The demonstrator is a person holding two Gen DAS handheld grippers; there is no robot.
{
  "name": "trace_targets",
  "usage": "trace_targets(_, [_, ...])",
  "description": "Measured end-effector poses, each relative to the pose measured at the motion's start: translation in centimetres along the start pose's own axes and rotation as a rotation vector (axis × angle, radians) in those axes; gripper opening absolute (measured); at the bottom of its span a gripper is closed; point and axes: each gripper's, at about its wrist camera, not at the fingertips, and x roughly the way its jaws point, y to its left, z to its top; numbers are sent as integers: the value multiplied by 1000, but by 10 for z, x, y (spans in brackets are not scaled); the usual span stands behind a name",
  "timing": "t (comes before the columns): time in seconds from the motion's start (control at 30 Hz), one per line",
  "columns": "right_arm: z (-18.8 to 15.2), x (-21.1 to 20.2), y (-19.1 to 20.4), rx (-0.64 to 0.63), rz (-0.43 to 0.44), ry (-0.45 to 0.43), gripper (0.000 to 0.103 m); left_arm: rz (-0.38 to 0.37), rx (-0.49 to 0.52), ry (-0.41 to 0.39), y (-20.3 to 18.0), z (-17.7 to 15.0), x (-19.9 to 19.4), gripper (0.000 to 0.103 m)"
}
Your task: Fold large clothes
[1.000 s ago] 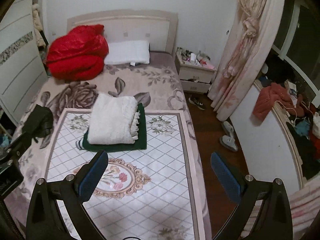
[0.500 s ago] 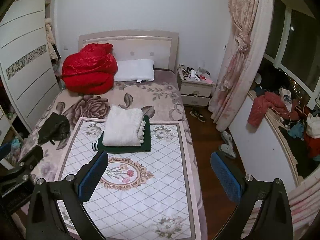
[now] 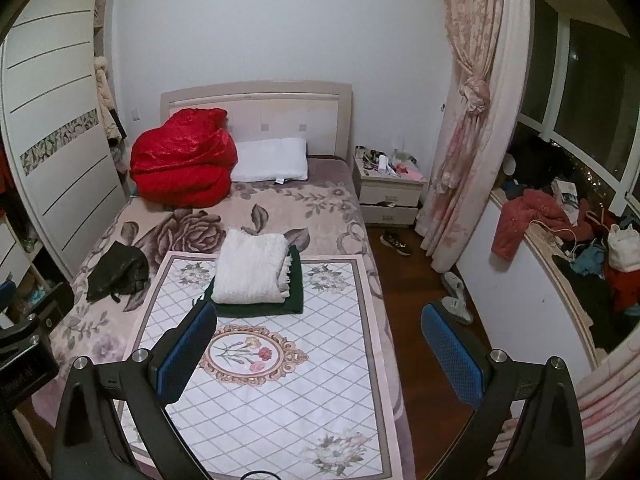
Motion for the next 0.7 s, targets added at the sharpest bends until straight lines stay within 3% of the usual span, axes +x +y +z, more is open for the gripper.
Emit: trace_targets(0.7, [5,-17,1,-26,27,-11,103,38,7,7,-6,5,-18,103])
